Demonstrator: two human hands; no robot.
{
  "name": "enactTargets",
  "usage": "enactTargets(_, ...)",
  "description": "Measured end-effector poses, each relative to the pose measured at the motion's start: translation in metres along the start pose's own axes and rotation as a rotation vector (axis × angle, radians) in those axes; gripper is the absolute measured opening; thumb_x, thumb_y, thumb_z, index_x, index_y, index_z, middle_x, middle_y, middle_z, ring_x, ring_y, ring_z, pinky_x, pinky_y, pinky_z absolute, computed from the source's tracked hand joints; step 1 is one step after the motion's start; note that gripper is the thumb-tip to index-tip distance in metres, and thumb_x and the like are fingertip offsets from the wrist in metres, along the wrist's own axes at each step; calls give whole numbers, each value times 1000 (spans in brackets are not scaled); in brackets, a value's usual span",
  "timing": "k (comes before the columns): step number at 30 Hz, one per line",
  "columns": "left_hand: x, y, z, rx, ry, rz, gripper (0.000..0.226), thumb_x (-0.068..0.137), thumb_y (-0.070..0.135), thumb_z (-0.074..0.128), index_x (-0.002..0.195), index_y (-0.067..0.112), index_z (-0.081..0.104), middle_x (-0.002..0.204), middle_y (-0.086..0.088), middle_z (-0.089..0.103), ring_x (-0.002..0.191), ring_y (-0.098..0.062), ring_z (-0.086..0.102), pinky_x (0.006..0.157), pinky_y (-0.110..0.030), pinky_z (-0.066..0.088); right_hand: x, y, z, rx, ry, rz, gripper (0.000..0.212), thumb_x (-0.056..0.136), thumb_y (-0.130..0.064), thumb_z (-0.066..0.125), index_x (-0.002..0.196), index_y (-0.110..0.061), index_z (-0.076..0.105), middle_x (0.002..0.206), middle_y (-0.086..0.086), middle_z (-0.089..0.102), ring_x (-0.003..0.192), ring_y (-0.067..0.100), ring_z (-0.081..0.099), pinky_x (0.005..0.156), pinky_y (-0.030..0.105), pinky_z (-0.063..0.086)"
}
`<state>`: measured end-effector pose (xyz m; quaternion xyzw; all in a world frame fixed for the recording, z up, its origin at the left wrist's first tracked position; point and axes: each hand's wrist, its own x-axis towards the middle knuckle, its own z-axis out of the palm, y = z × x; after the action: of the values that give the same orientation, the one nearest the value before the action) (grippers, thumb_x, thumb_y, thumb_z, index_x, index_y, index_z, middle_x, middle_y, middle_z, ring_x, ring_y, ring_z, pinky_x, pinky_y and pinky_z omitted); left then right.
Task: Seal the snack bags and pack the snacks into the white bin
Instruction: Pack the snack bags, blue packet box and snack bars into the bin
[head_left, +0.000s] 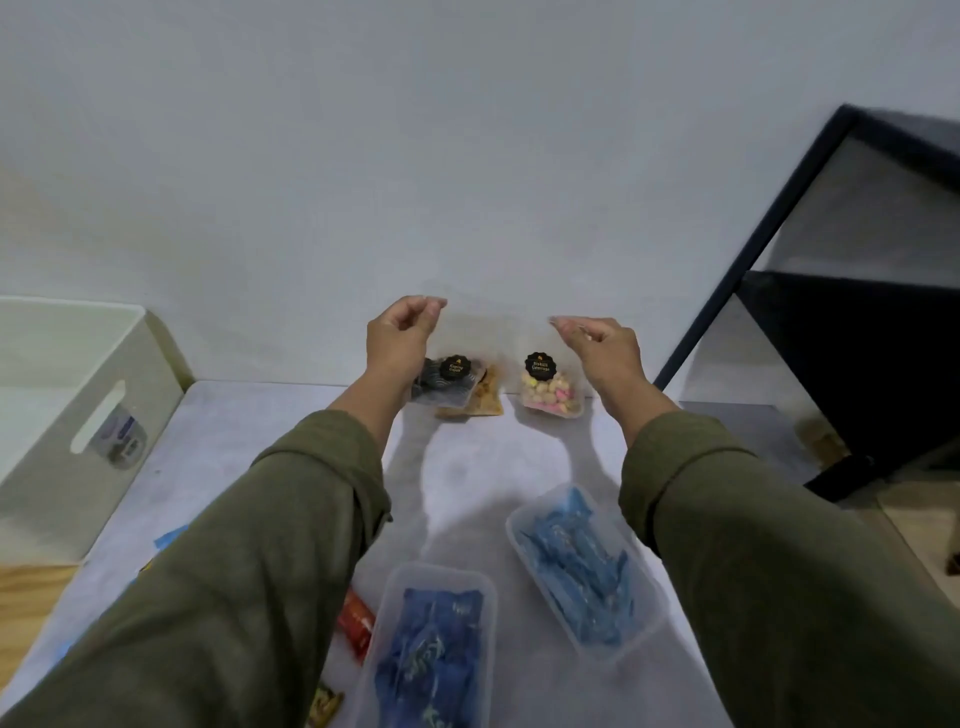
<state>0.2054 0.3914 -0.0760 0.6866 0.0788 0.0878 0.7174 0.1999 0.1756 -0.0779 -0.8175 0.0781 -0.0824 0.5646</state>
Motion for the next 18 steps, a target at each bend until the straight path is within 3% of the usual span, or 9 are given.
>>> enactTargets(4,-4,36,-36,-12,-15,53,11,94,13,55,98,12,65,88,14,62,78,7,52,64,3,41,-22,-43,15,6,25,-66,19,82,-40,66,70,-56,69,104,-19,58,122,25,49,106,45,40)
enactTargets(8,-6,67,-87,-20,-24,92,9,94,15,55,94,16,64,84,16,62,72,3,49,65,-13,40,-51,-83,44,20,66,-129,22,83,-38,66,70,-56,69,103,-20,59,122,23,49,107,43,39)
enactTargets(12,-11,97,-156,-40,-35,102,9,95,16,54,95,16,63,85,17,61,73,4,49,71,-19,39,-83,-125,91,45,91,-148,13,80,-45,66,72,-55,70,105,-22,58,123,21,48,105,46,40)
enactTargets(18,-7,129,-260,-43,29,100,9,95,19,55,97,17,64,86,19,61,76,4,50,82,-29,40,-119,-183,177,117,38,-155,15,82,-40,68,70,-48,72,115,-11,58,125,23,46,105,46,40)
